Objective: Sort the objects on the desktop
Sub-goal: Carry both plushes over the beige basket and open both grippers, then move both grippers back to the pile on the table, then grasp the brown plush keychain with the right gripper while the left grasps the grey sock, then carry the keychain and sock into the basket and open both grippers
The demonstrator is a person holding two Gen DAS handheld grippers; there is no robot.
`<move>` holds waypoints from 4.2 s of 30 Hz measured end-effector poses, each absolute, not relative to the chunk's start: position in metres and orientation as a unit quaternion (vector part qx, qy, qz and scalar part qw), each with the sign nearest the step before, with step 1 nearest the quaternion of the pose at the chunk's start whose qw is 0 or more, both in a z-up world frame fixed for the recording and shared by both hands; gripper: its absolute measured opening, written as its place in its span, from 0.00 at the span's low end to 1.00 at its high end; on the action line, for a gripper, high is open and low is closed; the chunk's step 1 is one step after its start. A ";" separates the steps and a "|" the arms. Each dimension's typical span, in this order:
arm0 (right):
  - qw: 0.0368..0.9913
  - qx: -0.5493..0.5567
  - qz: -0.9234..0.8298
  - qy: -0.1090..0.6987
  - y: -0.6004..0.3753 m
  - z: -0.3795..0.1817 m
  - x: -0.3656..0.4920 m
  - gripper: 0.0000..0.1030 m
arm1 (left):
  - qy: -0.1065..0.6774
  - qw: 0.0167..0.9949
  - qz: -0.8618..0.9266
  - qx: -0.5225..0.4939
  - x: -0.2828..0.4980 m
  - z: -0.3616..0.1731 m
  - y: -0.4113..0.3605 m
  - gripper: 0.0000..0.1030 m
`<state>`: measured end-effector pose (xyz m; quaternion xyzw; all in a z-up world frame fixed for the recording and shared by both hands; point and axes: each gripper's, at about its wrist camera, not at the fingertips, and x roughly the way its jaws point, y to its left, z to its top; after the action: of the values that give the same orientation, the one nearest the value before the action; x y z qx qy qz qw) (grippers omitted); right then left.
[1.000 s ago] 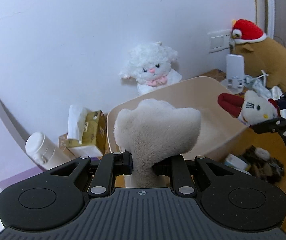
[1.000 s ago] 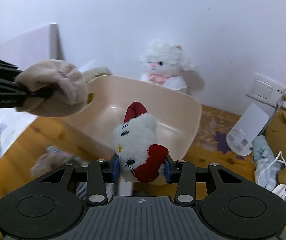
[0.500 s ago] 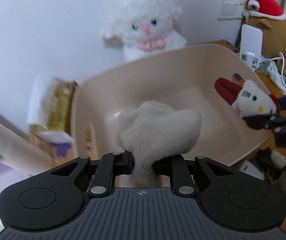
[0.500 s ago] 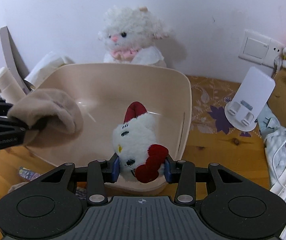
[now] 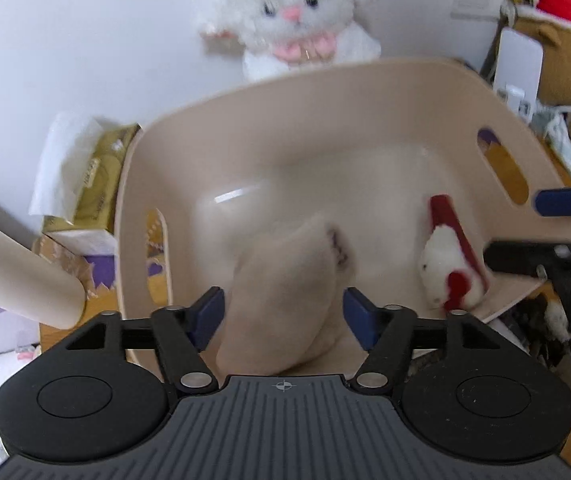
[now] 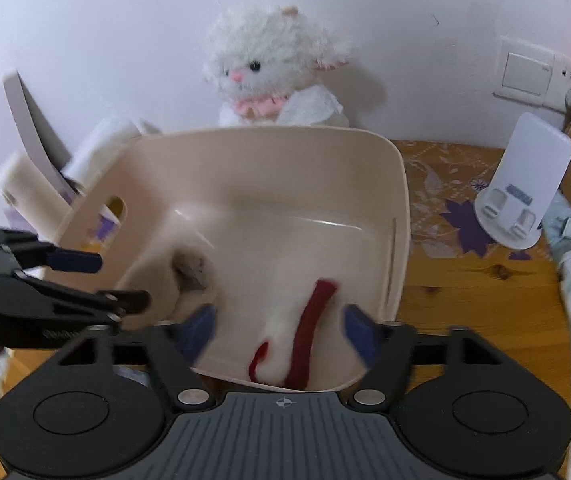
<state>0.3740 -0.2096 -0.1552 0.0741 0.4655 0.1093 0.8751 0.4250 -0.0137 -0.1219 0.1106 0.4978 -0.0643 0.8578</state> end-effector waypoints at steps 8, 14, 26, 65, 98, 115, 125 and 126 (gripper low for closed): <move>0.881 0.117 0.125 0.441 -0.219 -0.141 0.356 1.00 | 0.490 0.868 -0.027 0.069 0.400 -0.103 -0.004 0.72; 0.881 0.116 0.120 0.443 -0.234 -0.135 0.339 1.00 | 0.463 0.883 -0.008 0.076 0.371 -0.088 0.000 0.77; 0.883 0.063 0.103 0.455 -0.282 -0.146 0.285 1.00 | 0.493 0.867 -0.003 0.071 0.318 -0.102 0.012 0.78; 0.852 -0.111 0.109 0.500 -0.258 -0.251 0.275 0.87 | 0.582 0.811 -0.017 0.054 0.323 -0.201 0.016 0.73; 0.878 -0.046 0.169 0.445 -0.282 -0.184 0.218 0.29 | 0.537 0.840 -0.062 0.051 0.263 -0.153 -0.004 0.39; 0.906 -0.094 0.227 0.344 -0.265 -0.109 0.219 0.29 | 0.479 0.875 -0.041 0.058 0.263 -0.088 0.008 0.39; 0.915 -0.114 0.220 0.318 -0.261 -0.088 0.248 0.29 | 0.432 0.896 -0.036 0.096 0.305 -0.053 0.023 0.39; 0.917 -0.114 0.217 0.315 -0.261 -0.086 0.253 0.30 | 0.428 0.898 -0.037 0.097 0.308 -0.049 0.024 0.39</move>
<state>0.2529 -0.2610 -0.0855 -0.1145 0.3148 0.2172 0.9169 0.3082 0.0244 -0.0495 0.0970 0.4283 -0.0372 0.8976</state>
